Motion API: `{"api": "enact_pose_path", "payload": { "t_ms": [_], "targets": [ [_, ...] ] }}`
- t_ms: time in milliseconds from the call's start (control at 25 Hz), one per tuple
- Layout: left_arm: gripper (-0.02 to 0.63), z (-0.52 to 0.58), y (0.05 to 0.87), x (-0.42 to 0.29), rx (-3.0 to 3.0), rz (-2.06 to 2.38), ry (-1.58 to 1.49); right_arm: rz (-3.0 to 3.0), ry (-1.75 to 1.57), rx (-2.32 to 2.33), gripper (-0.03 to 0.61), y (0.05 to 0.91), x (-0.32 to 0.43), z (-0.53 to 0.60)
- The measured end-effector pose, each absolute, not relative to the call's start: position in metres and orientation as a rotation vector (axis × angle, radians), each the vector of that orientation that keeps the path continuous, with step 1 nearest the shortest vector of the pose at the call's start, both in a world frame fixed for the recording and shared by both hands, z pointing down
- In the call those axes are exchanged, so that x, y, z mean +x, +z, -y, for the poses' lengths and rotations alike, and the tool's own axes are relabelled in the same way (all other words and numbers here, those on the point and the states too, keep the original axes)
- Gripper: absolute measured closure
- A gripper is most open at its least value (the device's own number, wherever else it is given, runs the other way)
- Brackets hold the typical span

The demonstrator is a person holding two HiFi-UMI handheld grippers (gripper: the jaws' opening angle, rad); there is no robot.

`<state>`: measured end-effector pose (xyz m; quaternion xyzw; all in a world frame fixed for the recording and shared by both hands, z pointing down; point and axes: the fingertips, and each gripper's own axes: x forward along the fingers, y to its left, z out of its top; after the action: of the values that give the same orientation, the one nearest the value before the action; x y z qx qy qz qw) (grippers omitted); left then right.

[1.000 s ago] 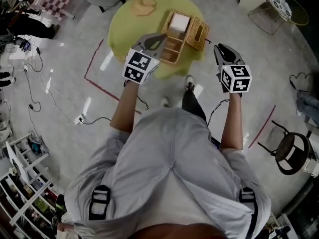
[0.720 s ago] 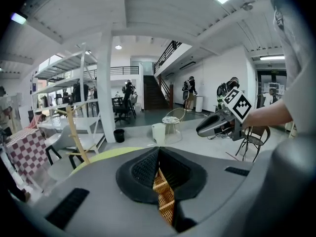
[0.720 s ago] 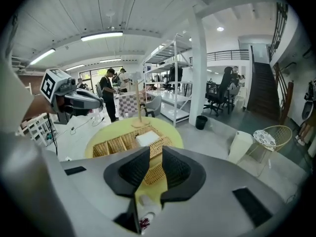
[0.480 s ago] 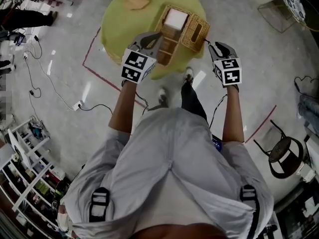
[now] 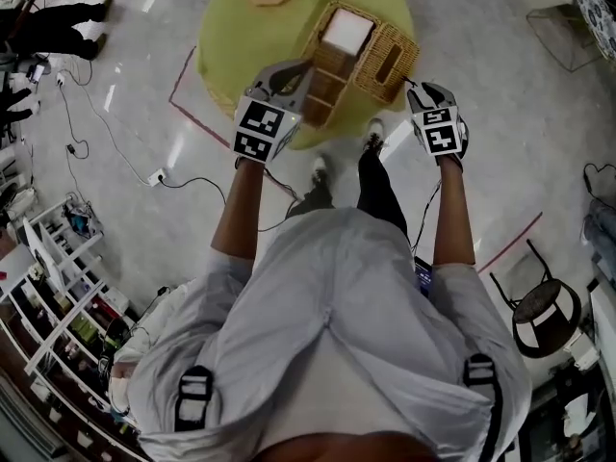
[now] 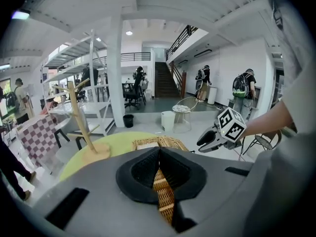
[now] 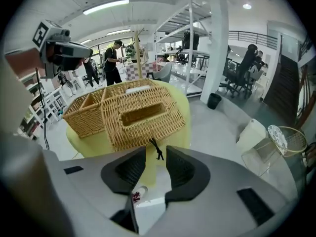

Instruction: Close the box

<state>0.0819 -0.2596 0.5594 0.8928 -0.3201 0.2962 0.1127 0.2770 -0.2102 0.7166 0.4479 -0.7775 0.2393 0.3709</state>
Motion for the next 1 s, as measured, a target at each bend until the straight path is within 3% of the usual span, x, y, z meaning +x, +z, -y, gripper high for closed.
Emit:
{"api": "enact_pose_path", "payload": {
  "t_ms": [360, 600, 1000],
  "targets": [
    [0.584, 0.265, 0.574, 0.089, 2.556, 0.98, 0.927, 1.968, 0.608, 1.005, 0.435, 0.758, 0.283, 0.222],
    [0.584, 0.272, 0.574, 0.096, 2.539, 1.003, 0.927, 1.989, 0.69, 0.994, 0.534, 0.77, 0.289, 0.226],
    [0.584, 0.286, 0.558, 0.105, 2.545, 1.067, 0.879, 2.069, 0.687, 0.967, 0.549, 0.74, 0.292, 0.23]
  ]
}}
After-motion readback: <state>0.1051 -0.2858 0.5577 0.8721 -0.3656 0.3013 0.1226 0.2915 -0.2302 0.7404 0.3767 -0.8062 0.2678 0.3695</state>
